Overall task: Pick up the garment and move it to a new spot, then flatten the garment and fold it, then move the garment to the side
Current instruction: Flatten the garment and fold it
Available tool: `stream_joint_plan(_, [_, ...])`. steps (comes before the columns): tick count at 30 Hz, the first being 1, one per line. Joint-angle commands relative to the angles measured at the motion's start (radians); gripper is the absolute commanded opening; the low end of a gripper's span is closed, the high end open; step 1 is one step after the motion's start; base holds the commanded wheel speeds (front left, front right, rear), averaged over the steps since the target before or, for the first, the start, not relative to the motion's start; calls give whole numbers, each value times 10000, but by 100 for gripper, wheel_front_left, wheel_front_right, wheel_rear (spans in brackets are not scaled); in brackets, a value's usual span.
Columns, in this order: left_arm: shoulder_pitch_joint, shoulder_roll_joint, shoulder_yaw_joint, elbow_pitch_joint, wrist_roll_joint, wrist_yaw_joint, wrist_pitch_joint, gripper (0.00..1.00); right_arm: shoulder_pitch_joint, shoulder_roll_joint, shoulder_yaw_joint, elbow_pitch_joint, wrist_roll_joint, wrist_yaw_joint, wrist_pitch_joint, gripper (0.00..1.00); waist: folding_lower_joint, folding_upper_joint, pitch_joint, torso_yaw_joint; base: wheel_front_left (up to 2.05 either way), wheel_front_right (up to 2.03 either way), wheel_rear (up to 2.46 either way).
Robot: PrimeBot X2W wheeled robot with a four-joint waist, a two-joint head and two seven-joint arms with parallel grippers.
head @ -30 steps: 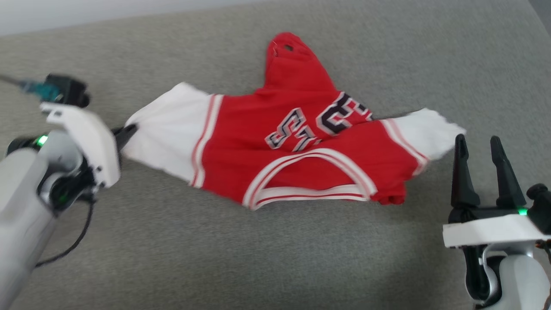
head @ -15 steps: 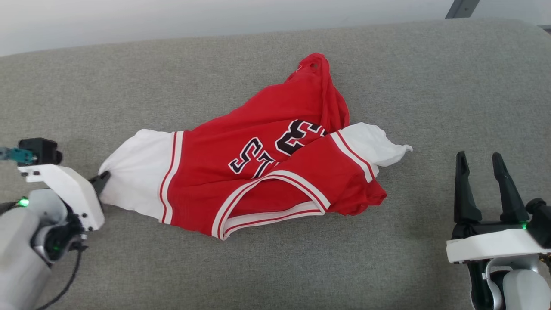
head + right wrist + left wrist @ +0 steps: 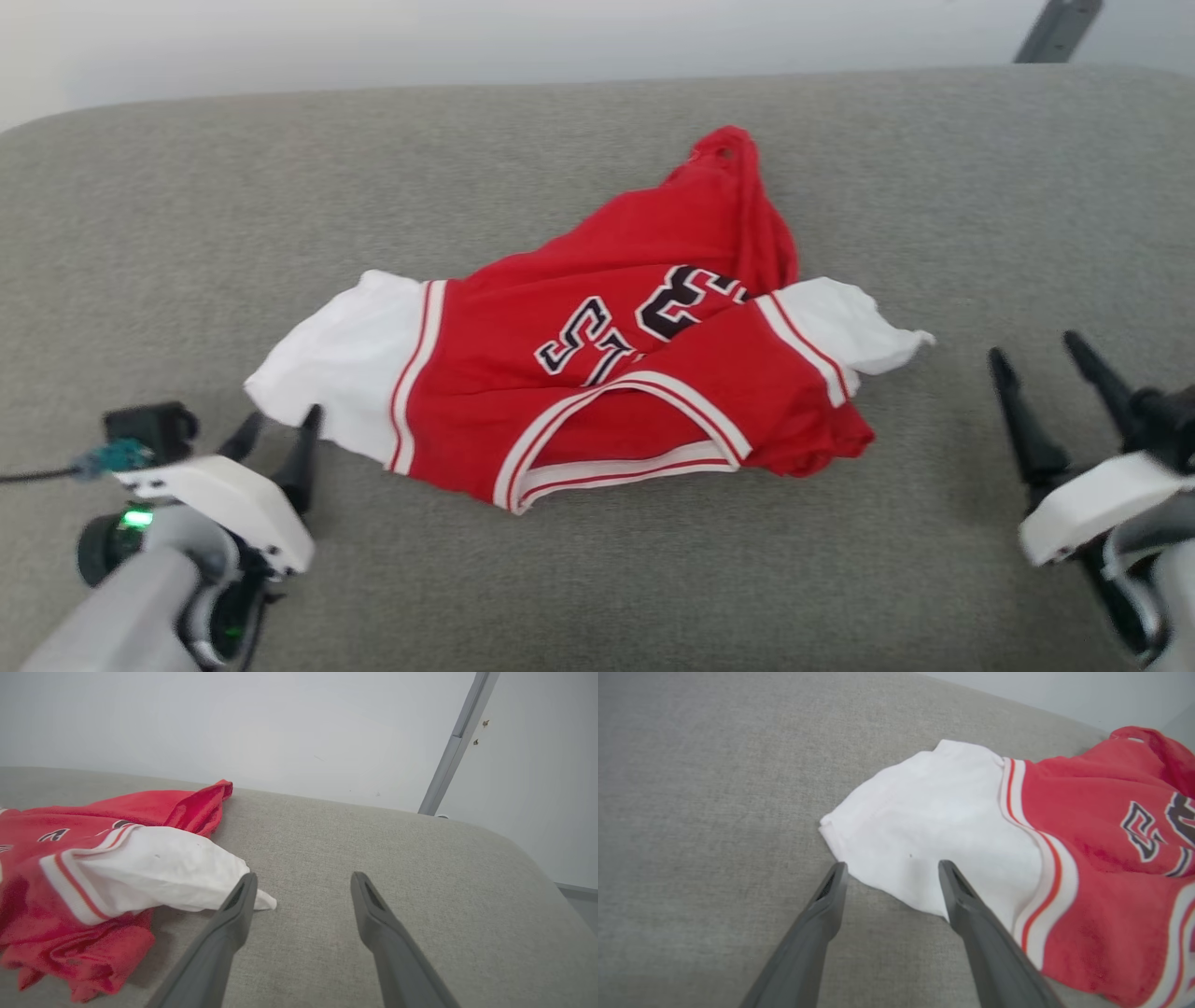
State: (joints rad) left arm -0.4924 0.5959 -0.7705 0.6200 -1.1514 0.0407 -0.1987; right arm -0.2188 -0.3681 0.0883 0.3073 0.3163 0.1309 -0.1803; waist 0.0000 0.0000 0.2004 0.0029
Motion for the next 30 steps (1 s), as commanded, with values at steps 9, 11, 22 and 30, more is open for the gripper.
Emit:
stream_joint_plan(9, [1252,-1402,1687,-1751,2214,735,-670,100,-1490,-1984,1076,230,1976,-3,3170,100,0,0,139,1259,0,0,0])
stream_joint_plan(11, [1851,-1909,2452,-2401,3143,757,-672,100,-1768,-2297,1306,345,2496,-3,3910,100,0,0,186,1491,0,0,0])
stream_joint_plan(22, [3766,-4438,5561,-3990,6891,-469,-676,100,-2363,-3534,2721,787,4237,-3,7001,100,0,0,504,2487,0,0,0])
stream_joint_plan(30, [3883,-5224,6712,-3789,7834,-1333,-677,100,-2231,-3491,3268,1643,4209,-3,8069,44,0,0,691,2637,0,0,0])
